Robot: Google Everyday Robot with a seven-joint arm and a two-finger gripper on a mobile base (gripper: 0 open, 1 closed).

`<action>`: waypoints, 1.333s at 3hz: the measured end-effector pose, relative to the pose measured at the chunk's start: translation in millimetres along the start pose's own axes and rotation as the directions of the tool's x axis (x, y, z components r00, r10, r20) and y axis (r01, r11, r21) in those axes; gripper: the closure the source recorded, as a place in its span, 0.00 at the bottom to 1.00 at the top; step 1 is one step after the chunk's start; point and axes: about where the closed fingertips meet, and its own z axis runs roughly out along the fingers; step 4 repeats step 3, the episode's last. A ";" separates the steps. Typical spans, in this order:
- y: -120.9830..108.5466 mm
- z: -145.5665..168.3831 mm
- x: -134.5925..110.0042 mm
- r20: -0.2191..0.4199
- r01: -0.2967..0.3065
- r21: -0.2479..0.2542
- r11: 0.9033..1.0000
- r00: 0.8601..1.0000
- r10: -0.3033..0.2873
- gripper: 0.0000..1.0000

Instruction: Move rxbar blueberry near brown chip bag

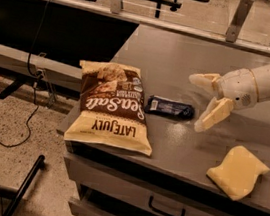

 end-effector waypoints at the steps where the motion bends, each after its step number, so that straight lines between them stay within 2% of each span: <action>1: -2.9 -16.2 -8.2 -0.058 0.012 0.045 0.999 0.998 -0.009 0.00; 2: -2.6 -45.2 -28.0 -0.119 0.048 0.104 0.993 0.992 -0.035 0.00; 4: -2.6 -45.1 -28.0 -0.119 0.048 0.104 0.993 0.992 -0.035 0.00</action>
Offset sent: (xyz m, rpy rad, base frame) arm -0.0019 -0.0470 0.0847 -0.1909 -0.1417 -0.1049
